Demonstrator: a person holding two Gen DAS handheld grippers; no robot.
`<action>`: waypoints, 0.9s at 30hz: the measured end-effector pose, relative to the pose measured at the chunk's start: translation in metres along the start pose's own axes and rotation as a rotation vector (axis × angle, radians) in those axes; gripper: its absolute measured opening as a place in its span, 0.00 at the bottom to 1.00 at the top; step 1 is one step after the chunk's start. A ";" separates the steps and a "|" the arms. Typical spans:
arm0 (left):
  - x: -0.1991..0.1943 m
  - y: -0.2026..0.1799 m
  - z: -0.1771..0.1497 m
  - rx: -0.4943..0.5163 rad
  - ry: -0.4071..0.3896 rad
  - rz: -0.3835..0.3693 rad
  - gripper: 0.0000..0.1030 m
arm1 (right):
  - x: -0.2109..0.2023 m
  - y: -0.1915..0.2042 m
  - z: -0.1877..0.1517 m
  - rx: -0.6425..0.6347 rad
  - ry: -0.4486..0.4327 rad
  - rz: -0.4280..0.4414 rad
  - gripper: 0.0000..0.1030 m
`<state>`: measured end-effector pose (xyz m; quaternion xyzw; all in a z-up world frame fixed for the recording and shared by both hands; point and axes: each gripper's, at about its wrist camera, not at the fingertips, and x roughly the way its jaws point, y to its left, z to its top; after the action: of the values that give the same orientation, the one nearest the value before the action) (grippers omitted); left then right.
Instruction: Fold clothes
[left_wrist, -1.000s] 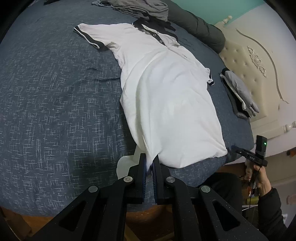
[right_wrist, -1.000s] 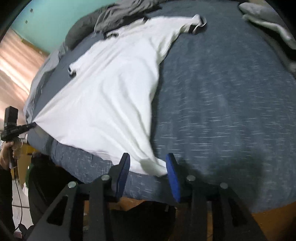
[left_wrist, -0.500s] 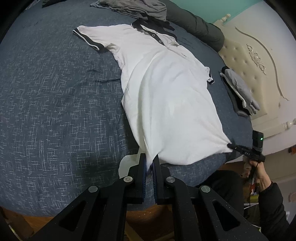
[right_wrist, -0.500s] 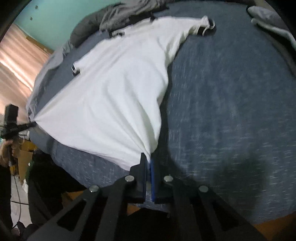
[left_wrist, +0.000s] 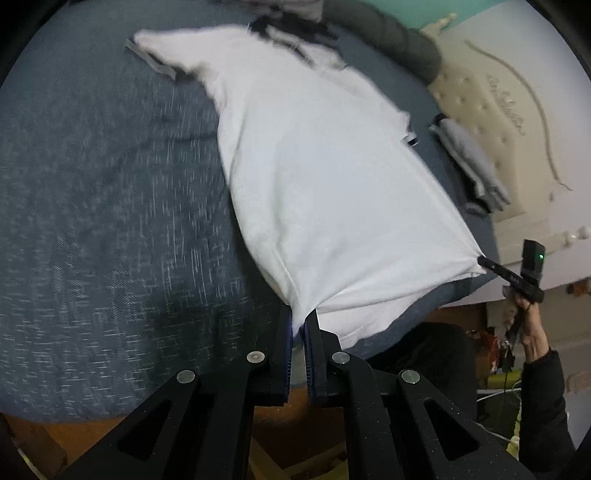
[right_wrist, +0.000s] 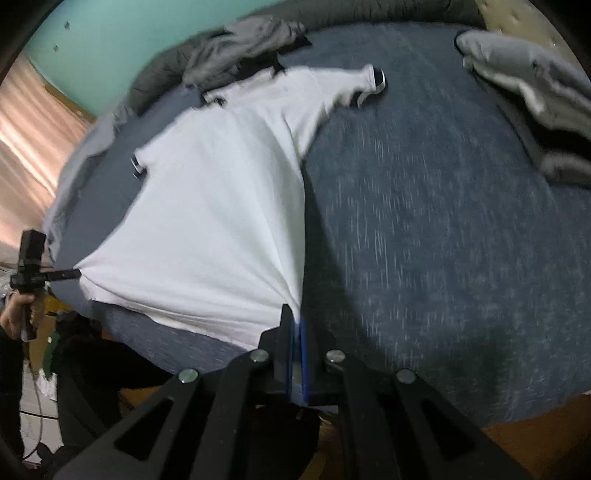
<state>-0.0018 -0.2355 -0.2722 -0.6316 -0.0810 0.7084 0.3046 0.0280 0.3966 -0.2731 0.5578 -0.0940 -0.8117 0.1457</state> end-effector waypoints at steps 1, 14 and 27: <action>0.010 0.003 0.001 -0.013 0.014 0.009 0.06 | 0.004 -0.002 -0.003 0.003 0.002 -0.006 0.02; 0.022 0.023 -0.010 -0.025 -0.016 0.014 0.52 | 0.020 -0.024 -0.008 0.078 -0.043 -0.061 0.03; 0.026 -0.011 -0.026 0.075 -0.015 0.056 0.52 | 0.019 -0.018 -0.011 0.073 -0.039 -0.021 0.03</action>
<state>0.0258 -0.2198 -0.2935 -0.6166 -0.0389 0.7237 0.3075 0.0291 0.4073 -0.2993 0.5477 -0.1206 -0.8199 0.1149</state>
